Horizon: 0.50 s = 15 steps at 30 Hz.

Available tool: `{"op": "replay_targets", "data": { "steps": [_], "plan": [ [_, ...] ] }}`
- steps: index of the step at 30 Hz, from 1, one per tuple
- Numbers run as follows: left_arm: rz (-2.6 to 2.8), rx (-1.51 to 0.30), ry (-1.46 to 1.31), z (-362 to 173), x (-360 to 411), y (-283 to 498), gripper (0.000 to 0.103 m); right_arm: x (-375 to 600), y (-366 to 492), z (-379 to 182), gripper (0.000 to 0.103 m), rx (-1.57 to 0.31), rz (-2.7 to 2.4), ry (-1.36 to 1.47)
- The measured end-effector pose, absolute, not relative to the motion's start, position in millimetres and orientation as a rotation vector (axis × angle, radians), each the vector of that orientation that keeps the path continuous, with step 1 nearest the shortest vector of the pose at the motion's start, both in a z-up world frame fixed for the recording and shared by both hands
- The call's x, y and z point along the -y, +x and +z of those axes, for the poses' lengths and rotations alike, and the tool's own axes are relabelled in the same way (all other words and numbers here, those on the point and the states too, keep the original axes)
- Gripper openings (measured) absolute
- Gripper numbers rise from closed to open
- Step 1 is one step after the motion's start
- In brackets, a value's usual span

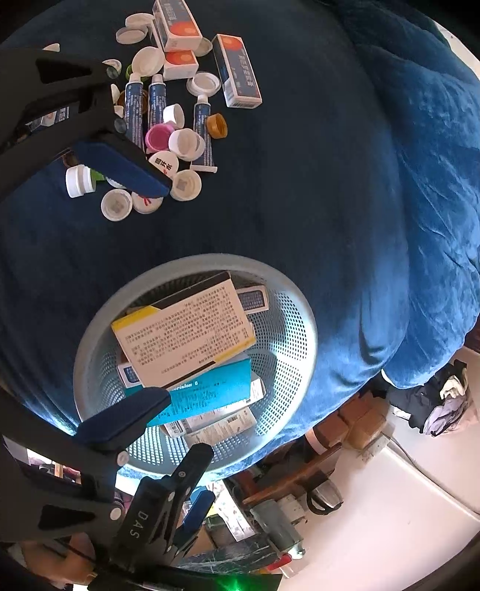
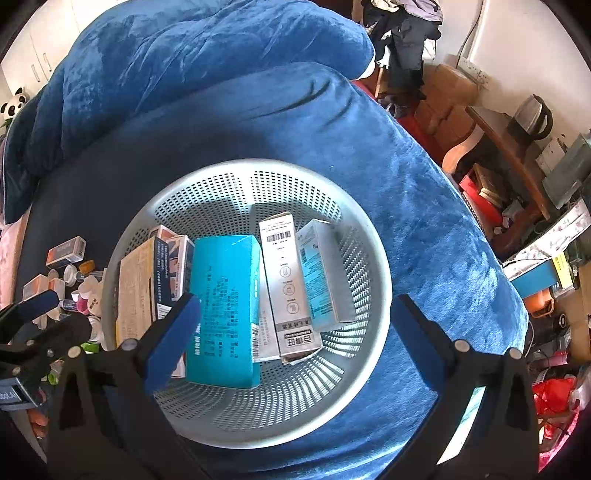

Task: Organize objects
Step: 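Move both open tools back to the pile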

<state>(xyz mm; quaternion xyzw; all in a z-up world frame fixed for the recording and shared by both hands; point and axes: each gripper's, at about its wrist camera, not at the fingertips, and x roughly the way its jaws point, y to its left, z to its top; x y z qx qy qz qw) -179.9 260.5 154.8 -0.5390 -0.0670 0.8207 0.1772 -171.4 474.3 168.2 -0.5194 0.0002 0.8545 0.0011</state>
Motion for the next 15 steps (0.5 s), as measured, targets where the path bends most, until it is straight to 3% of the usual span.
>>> {"op": "replay_targets", "data": {
  "steps": [15],
  "plan": [
    [2.337,0.205,-1.536,156.1,-246.2,-179.2,0.103,-458.9,-171.9,168.7,0.103,0.037,2.689,-1.641]
  ]
}}
